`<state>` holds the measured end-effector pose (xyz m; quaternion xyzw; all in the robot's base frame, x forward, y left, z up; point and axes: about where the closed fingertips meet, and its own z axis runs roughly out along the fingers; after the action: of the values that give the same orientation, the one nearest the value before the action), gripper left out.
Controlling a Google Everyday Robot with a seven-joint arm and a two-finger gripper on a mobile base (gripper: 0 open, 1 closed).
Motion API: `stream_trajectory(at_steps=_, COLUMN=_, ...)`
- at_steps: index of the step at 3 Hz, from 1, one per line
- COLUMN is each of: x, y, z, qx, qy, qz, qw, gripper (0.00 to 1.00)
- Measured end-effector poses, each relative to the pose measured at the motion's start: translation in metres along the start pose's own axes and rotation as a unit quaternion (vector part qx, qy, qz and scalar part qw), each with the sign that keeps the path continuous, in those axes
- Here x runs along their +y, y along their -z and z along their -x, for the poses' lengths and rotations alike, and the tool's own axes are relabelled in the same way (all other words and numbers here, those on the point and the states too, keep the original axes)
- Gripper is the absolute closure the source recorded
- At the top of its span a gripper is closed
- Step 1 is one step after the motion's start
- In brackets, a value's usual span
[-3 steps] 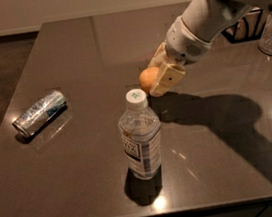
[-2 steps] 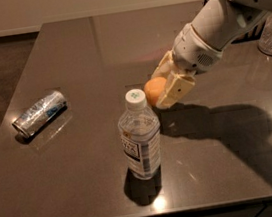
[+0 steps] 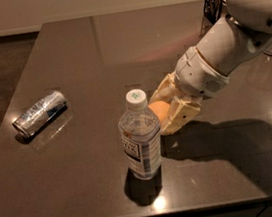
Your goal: Move orange near blue plastic bottle
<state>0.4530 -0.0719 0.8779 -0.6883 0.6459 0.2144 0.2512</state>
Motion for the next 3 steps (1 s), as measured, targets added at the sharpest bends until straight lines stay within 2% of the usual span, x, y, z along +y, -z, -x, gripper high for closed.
stream_trajectory(at_steps=1, x=0.016, y=-0.006, z=-0.001, qx=-0.003, qy=0.010, qz=0.003, qw=0.9999, gripper=0.82)
stream_trajectory(at_steps=2, x=0.027, y=-0.012, z=-0.007, qx=0.003, qy=0.011, qz=0.014, qw=0.9998, gripper=0.59)
stream_trajectory(at_steps=3, x=0.030, y=-0.011, z=-0.013, qx=0.006, qy=0.008, qz=0.002, qw=1.0000, gripper=0.35)
